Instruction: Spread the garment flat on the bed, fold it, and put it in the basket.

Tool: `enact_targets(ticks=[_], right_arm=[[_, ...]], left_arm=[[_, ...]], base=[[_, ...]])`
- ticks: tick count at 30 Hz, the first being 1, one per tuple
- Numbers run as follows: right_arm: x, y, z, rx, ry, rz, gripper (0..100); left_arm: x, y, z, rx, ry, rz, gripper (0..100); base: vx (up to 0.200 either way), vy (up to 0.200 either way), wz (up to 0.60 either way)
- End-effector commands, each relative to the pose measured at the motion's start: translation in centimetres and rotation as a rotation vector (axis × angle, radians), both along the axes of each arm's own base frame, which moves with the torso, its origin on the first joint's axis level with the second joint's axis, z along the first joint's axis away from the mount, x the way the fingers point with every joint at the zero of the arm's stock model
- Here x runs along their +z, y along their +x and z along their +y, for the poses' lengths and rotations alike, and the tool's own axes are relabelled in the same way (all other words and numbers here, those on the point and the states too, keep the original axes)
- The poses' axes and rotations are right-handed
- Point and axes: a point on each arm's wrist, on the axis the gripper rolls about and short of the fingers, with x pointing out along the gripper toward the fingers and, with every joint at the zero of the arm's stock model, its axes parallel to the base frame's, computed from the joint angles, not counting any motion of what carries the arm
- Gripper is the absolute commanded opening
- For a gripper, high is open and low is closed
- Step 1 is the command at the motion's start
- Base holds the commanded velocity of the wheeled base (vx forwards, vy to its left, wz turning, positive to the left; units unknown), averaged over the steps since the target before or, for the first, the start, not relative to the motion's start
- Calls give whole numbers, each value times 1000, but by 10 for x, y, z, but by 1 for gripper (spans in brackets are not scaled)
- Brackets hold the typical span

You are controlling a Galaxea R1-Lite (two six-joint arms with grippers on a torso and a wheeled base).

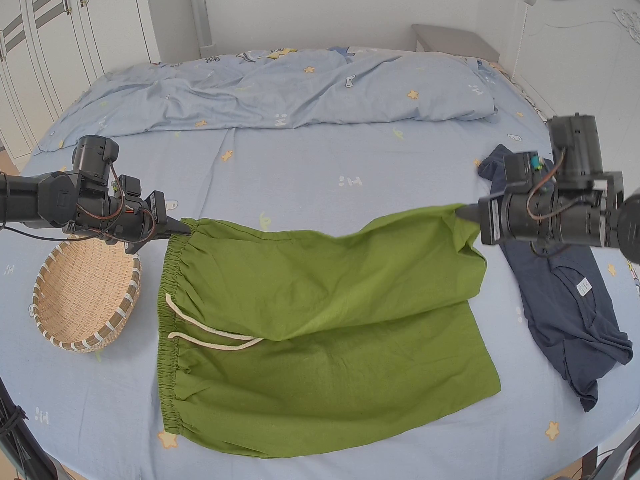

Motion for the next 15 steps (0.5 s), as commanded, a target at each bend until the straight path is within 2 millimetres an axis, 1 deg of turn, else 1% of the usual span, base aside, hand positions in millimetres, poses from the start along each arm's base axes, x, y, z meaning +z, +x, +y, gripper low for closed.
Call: enact_targets(ticks=[1, 2, 3, 4, 5, 7, 11, 15], right_arm=[[15, 61, -22, -19, 56, 20, 0], [17, 70, -24, -21, 65, 14, 0], [17, 72, -24, -21, 66, 14, 0], [19, 85, -26, -31, 71, 8, 0], [19, 85, -26, -31, 71, 8, 0], [18, 103, -28, -31, 77, 6, 0], [17, 119, -26, -11, 95, -10, 0], [14, 134, -20, -1, 100, -24, 0]], left_arm=[[2, 5, 11, 29, -1, -45, 0], [2, 6, 12, 32, -1, -51, 0], [2, 6, 13, 34, -1, -54, 0], [3, 7, 15, 40, 0, -65, 0], [3, 7, 15, 40, 0, -65, 0], [5, 9, 19, 50, 0, -93, 0], [6, 11, 27, 73, 2, -126, 0], [6, 15, 34, 101, -10, -154, 0]], base=[[0, 0, 0], [0, 0, 0], [0, 0, 0], [0, 0, 0], [0, 0, 0], [0, 0, 0], [0, 0, 0], [0, 0, 0]])
